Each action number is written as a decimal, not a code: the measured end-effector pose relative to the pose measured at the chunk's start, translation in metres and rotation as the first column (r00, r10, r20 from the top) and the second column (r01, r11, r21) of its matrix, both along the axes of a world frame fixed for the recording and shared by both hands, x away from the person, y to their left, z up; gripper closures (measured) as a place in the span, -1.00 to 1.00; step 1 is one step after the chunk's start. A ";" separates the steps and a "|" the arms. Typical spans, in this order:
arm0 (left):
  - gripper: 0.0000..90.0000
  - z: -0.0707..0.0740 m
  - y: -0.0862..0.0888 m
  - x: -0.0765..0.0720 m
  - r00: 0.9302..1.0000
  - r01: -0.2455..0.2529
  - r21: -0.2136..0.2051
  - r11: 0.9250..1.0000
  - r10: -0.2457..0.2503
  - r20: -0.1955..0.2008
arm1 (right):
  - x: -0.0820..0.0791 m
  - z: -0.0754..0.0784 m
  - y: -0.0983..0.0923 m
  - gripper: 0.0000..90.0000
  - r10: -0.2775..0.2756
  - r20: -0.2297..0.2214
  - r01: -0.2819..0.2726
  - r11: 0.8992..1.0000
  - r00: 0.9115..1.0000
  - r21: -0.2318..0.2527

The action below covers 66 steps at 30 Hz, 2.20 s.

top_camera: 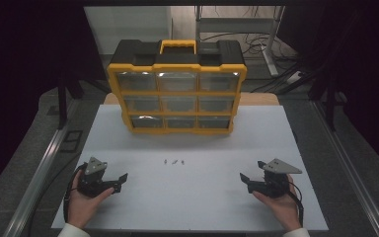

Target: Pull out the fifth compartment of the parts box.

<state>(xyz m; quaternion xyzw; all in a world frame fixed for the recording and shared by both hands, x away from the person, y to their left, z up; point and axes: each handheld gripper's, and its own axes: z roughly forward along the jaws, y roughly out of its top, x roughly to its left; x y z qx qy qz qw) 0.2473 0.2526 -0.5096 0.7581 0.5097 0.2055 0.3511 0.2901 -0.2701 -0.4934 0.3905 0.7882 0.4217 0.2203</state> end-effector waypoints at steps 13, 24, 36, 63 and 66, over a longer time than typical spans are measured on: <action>-0.66 0.000 -0.006 -0.003 0.999 0.035 0.027 0.999 -0.036 0.021 | 0.000 0.000 0.001 -0.55 -0.012 0.017 0.012 1.000 1.000 -0.013; -0.66 0.004 -0.005 -0.006 0.998 0.030 0.031 0.999 -0.031 0.059 | -0.001 -0.001 0.003 -0.55 -0.016 0.007 0.016 1.000 1.000 -0.022; -0.65 0.011 -0.016 -0.002 0.994 0.061 0.140 0.988 -0.072 0.080 | -0.004 -0.002 0.000 -0.54 -0.023 0.002 0.023 1.000 1.000 -0.016; -0.68 0.017 -0.045 -0.011 0.959 0.123 0.369 0.921 -0.206 0.196 | -0.005 -0.006 0.000 -0.54 -0.035 -0.006 0.035 0.998 0.999 -0.045; -0.69 0.017 -0.047 -0.013 0.955 0.129 0.380 0.916 -0.219 0.202 | -0.005 -0.006 0.000 -0.54 -0.037 -0.009 0.037 0.998 0.999 -0.045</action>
